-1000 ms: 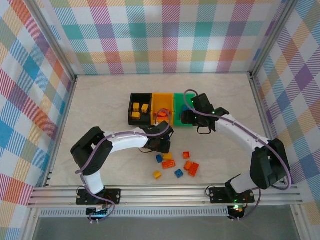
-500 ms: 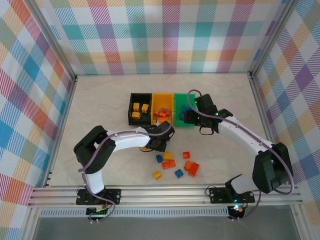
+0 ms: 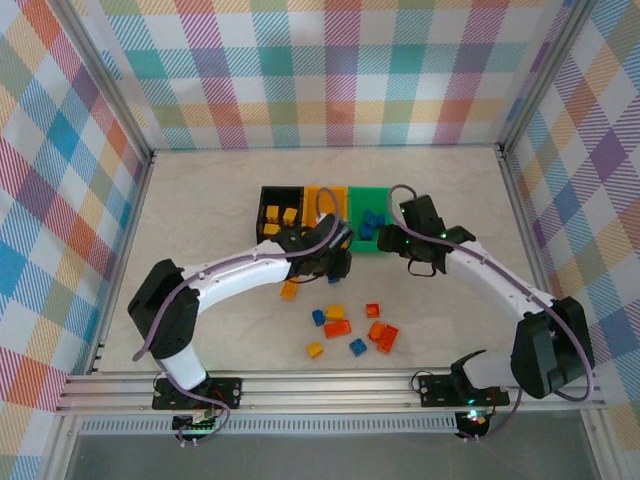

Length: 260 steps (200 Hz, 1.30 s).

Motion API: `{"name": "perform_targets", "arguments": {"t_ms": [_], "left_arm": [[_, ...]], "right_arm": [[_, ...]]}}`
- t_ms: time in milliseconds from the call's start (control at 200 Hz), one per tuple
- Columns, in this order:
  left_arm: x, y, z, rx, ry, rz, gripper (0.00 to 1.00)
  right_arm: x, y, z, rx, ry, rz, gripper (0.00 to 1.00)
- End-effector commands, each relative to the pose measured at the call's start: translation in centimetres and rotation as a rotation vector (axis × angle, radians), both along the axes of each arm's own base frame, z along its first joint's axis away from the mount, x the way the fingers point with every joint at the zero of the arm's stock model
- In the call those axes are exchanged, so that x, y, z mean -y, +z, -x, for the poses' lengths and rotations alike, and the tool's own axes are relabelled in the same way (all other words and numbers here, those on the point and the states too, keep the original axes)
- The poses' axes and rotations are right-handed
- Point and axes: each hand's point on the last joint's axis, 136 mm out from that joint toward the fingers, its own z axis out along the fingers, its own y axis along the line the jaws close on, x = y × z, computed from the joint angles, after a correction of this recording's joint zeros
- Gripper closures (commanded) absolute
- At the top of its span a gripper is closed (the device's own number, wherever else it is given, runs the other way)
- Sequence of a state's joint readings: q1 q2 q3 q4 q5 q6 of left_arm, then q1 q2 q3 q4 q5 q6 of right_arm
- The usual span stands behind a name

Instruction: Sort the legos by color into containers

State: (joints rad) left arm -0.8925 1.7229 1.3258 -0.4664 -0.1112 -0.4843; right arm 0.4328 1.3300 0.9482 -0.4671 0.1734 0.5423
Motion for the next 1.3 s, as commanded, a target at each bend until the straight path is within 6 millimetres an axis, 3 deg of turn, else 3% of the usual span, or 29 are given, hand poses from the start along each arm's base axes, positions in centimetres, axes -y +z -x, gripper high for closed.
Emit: {"name": "perform_targets", "arguments": {"t_ms": [0,210,465,525,655,730,830,995,1125,1295], "left_arm": [[2.4,0.5,-2.7,0.001,0.002,0.053,0.7],[4.5,0.8,-8.8,0.023,0.046,0.063,0.71],[4.8,0.2,-13.8,0.04,0.11,0.034,0.69],[5.2,-0.1,-14.3,0.029,0.108,0.027,0.64],[6.3,0.1,-14.7,0.012,0.094,0.054,0.39],[6.8,0.8,-14.6,0.016,0.088,0.075,0.3],[6.7,2.3,-14.3,0.029,0.086,0.091,0.25],[6.0,5.4,-12.4,0.063,0.075,0.166,0.09],[4.0,6.9,-9.9,0.083,0.086,0.216,0.0],[-0.3,5.5,-5.4,0.062,0.118,0.214,0.0]], "right_arm": [[0.9,0.4,0.4,0.011,-0.04,-0.006,0.28],[1.3,0.2,0.9,-0.002,-0.043,-0.004,0.28],[1.3,0.2,1.2,-0.003,-0.038,-0.017,0.28],[1.3,0.3,1.2,0.0,-0.037,-0.018,0.28],[1.5,0.4,1.3,0.004,-0.04,-0.018,0.27],[1.4,0.3,1.4,0.001,-0.034,-0.021,0.27],[1.2,0.3,1.4,-0.002,-0.025,-0.028,0.27],[0.3,0.0,1.7,-0.008,0.023,-0.056,0.27],[-0.8,-0.6,2.2,-0.036,0.077,-0.087,0.27],[-2.9,-1.9,3.8,-0.083,0.169,-0.092,0.27]]}}
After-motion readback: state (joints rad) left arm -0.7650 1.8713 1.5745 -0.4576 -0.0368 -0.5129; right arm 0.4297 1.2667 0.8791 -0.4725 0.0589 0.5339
